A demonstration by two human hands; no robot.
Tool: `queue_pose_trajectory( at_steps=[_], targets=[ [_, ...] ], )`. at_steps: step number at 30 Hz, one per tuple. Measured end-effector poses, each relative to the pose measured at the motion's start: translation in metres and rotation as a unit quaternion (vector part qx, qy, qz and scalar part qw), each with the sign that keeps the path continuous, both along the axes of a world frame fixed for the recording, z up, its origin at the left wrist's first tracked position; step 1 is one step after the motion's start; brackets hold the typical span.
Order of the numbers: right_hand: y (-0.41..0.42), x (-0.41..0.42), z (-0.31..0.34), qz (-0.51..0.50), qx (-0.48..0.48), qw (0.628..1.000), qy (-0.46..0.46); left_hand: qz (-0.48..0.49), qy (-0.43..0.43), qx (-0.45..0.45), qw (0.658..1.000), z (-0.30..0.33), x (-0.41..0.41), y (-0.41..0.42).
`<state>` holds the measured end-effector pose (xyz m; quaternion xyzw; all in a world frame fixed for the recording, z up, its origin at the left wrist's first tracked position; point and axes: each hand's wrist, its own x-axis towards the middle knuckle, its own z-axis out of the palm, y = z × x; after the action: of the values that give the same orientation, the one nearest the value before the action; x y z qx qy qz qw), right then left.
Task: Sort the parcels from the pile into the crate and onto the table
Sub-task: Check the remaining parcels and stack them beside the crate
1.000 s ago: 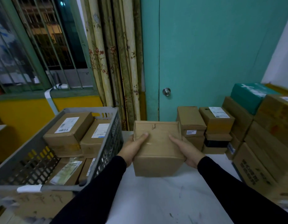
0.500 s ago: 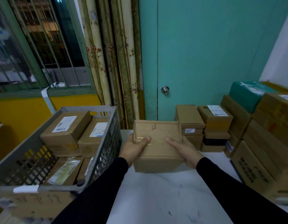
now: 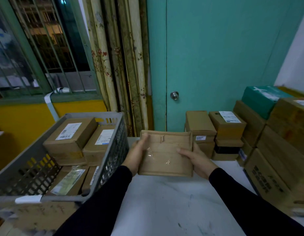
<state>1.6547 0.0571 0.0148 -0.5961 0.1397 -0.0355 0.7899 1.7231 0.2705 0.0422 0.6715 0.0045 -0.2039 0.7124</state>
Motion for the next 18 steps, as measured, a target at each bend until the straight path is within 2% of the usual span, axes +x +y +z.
queue_pose_trajectory(
  at_steps=[3, 5, 11, 15, 18],
  targets=[
    [-0.003, 0.003, 0.003, -0.017, 0.091, 0.996, 0.02, 0.043, 0.05, -0.06, 0.996, 0.003, 0.008, 0.005],
    [-0.005, 0.004, 0.003, -0.033, 0.114, 0.992, 0.048, 0.019, 0.077, -0.083, 0.993, 0.006, 0.007, 0.008],
    [-0.004, 0.005, 0.0, -0.008, 0.096, 0.994, 0.053, 0.0, 0.112, -0.014, 0.994, 0.001, 0.001, 0.01],
    [0.001, 0.0, 0.004, 0.033, 0.068, 0.996, 0.048, -0.039, 0.067, -0.028, 0.997, 0.001, 0.0, 0.01],
    [0.007, -0.001, 0.003, 0.025, 0.013, 0.999, 0.031, -0.042, 0.041, -0.035, 0.998, -0.001, -0.002, 0.007]
  ],
)
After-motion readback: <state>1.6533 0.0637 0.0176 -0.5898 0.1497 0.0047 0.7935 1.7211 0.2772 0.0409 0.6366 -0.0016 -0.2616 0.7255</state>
